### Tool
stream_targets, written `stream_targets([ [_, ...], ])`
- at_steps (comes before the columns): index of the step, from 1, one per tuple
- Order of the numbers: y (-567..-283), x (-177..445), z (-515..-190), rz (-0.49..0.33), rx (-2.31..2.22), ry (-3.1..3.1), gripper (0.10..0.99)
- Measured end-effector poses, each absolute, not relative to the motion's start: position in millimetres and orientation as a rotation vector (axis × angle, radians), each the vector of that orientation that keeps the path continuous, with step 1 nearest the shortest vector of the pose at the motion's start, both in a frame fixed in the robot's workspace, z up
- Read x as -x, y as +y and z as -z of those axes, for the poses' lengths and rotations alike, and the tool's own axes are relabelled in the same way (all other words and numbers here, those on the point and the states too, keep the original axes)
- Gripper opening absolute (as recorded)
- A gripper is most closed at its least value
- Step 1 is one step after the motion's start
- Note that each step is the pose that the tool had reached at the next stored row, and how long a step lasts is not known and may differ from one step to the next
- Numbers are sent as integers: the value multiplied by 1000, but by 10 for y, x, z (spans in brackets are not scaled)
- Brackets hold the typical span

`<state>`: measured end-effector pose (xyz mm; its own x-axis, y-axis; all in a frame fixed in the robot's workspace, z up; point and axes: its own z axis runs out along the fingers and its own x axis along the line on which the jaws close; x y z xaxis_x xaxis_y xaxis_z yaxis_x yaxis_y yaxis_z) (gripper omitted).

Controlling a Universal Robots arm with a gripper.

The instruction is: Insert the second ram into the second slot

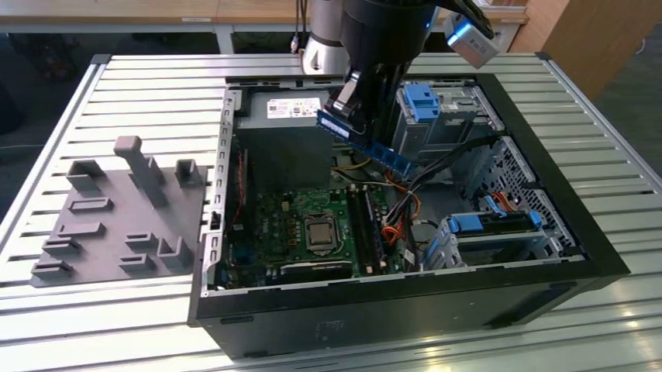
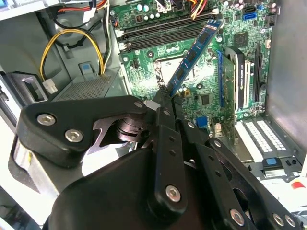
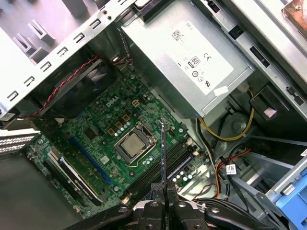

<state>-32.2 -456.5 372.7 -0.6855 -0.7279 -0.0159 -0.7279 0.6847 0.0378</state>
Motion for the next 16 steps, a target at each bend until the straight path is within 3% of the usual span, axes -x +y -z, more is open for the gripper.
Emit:
stream_targets([
  [16,-4565,322,-3727,64,-1151,-2924,137],
])
